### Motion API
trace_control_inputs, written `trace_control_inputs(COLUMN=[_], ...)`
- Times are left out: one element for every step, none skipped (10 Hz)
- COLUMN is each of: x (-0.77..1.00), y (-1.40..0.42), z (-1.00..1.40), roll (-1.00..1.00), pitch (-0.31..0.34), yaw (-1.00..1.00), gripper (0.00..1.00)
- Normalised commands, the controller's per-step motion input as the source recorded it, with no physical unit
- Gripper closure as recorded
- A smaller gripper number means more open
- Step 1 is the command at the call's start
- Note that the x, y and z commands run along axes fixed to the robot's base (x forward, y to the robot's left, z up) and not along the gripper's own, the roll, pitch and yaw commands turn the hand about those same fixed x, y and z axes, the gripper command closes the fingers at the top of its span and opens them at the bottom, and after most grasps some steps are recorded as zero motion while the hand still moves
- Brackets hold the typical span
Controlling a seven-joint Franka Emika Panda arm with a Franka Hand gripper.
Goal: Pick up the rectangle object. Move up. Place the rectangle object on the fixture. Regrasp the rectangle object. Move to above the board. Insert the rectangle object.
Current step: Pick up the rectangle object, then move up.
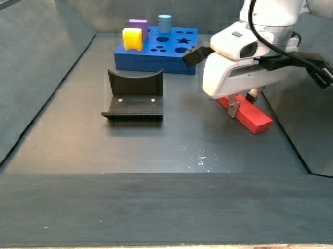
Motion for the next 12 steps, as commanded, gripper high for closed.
trace_control_inputs(x=[0.00, 0.00, 0.00, 0.00, 0.00, 0.00, 0.00, 0.00, -0.04, -0.05, -0.03, -0.02], y=[0.00, 0.00, 0.00, 0.00, 0.00, 0.00, 0.00, 0.00, -0.04, -0.03, -0.01, 0.01], z=[0.00, 0.00, 0.00, 0.00, 0.00, 0.00, 0.00, 0.83, 0.82, 0.75, 0.63, 0.53], roll=[0.00, 0.00, 0.00, 0.00, 0.00, 0.00, 0.00, 0.00, -0.01, 0.00, 0.01, 0.03], pitch=[0.000, 0.000, 0.000, 0.000, 0.000, 0.000, 0.000, 0.000, 0.016, 0.032, 0.056, 0.067], yaw=[0.00, 0.00, 0.00, 0.00, 0.00, 0.00, 0.00, 0.00, -0.01, -0.02, -0.02, -0.02], gripper=[1.00, 1.00, 1.00, 1.00, 1.00, 1.00, 1.00, 1.00, 1.00, 1.00, 1.00, 1.00])
